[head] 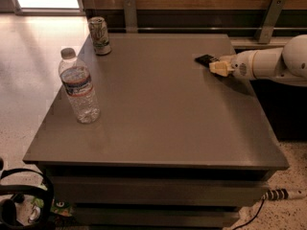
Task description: Move rxbar chocolate near water bottle
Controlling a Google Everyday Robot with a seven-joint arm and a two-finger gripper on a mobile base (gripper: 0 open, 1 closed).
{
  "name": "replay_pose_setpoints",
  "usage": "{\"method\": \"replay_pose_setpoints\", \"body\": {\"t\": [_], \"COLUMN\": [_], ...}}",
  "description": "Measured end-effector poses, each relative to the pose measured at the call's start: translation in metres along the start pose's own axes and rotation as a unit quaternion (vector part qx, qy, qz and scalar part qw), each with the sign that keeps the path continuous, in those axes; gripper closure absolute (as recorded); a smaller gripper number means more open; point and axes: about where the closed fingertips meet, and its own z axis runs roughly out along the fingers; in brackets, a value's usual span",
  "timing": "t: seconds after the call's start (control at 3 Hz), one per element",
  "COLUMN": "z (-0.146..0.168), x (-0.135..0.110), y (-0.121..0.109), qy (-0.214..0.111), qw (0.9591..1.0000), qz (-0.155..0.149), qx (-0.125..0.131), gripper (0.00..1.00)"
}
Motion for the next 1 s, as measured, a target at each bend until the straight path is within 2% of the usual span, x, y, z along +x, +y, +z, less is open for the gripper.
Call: {"method": "replay_pose_setpoints", "body": {"t": [1.0], "z": [0.0002], "x": [-0.0001], "y": [0.0001], "qy": [0.000], "qw": [1.0000], "qz": [0.000], "qx": [0.000], "gripper": [1.00]}}
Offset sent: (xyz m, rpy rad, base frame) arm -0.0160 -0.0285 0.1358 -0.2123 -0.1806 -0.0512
